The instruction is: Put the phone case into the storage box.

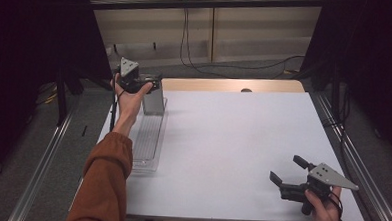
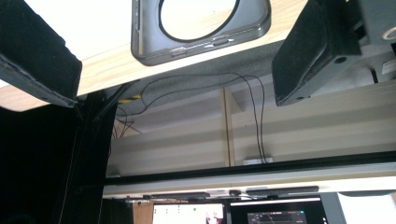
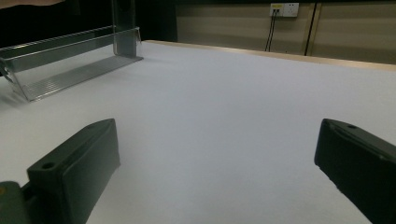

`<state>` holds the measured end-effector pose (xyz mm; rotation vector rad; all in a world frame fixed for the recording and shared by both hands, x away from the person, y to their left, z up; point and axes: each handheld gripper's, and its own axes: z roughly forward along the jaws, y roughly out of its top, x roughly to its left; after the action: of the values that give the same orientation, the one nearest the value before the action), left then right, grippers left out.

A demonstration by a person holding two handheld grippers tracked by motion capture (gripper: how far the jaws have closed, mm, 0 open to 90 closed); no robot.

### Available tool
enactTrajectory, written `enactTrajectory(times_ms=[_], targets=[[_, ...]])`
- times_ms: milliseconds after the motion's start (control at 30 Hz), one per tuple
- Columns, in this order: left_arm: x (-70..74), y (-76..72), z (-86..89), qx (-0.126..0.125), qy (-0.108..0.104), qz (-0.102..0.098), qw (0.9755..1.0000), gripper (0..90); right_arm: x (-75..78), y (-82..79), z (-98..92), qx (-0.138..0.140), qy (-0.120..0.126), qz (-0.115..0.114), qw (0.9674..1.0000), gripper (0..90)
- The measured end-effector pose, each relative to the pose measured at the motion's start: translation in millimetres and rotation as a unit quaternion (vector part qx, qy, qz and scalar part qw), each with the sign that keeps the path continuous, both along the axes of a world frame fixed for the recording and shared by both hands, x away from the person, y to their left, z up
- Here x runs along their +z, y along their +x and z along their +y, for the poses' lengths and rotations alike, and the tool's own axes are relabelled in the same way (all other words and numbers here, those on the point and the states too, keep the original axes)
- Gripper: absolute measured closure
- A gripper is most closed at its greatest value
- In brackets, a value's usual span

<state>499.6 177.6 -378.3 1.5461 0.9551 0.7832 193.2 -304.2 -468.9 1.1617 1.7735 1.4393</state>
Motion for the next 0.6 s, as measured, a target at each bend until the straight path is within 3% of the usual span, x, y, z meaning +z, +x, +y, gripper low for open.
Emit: enactTrajectory(times_ms=[33, 167, 300, 400, 500, 600], targets=[[1.5, -0.9, 1.7, 0.0, 0.008, 0.003, 1.0, 1.9, 0.1, 0.0, -0.2, 0.0, -0.001, 0.0, 1.0, 0.0], [2.5, -5.0, 4.5, -0.003, 0.003, -0.007, 1.0, 1.6, 0.2, 0.0, 0.1, 0.001, -0.001, 0.0, 1.0, 0.0], [-0.3, -8.2, 9.4, 0.003, 0.009, 0.001, 1.0, 1.7, 0.1, -0.1, 0.3, 0.002, -0.001, 0.002, 1.0, 0.0], [-2.4, -12.4, 12.1, 0.007, -0.003, -0.001, 1.0, 1.5, 0.2, 0.0, 0.1, 0.001, -0.001, 0.0, 1.0, 0.0], [-0.7, -17.1, 16.1, 0.014, 0.006, 0.004, 0.9999, 1.5, 0.2, 0.0, 0.2, 0.002, -0.001, 0.001, 1.0, 0.0], [0.5, -20.3, 21.1, 0.012, -0.005, -0.001, 0.9999, 1.5, 0.5, -0.1, 1.3, -0.003, 0.003, -0.001, 1.0, 0.0]])
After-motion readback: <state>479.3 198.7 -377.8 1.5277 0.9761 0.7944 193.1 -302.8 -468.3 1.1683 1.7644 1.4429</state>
